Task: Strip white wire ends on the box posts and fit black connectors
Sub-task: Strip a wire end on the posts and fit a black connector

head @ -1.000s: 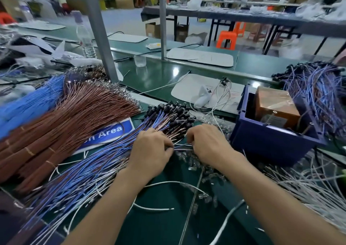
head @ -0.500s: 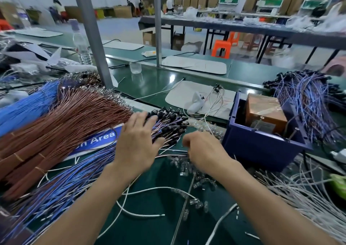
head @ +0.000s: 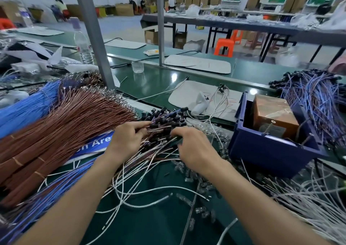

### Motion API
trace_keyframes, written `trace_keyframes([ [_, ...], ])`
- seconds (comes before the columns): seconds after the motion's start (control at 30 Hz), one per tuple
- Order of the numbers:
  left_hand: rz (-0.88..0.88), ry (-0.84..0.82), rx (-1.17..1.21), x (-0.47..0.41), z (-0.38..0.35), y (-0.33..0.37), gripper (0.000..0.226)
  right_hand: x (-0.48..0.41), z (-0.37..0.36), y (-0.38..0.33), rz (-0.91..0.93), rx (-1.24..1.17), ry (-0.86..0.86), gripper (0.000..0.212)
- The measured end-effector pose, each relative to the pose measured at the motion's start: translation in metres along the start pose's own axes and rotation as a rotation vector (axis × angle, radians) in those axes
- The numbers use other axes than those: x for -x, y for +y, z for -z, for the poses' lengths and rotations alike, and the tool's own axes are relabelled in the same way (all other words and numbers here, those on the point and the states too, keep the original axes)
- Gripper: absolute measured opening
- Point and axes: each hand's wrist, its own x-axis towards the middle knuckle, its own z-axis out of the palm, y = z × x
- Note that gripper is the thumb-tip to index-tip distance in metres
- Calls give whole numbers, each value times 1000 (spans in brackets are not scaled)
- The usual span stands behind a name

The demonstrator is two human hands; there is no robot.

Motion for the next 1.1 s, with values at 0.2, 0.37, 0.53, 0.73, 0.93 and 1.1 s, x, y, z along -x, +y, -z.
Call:
trace_keyframes([
  [0.2,181,-49,313,-12,4,-7,53,-18,-12,-8,91,81,-158,78],
  [0.37,259,-95,451,-10,6,-10,51,-21,-17,-2,78,125,-86,54],
  [0.53,200,-127,445,-5,6,-10,62,-24,-22,-4,152,56,88,65],
  [0.73,75,-222,210,-6,9,-6,92,-22,-27,-1,126,231,-19,46],
  [0.93,-19,-46,-103,-15,-1,-6,60,-24,-18,1,151,323,100,54],
  [1.1,0,-3,-73,-28,-1,-16,42,-31,-22,-7,268,329,-108,71],
])
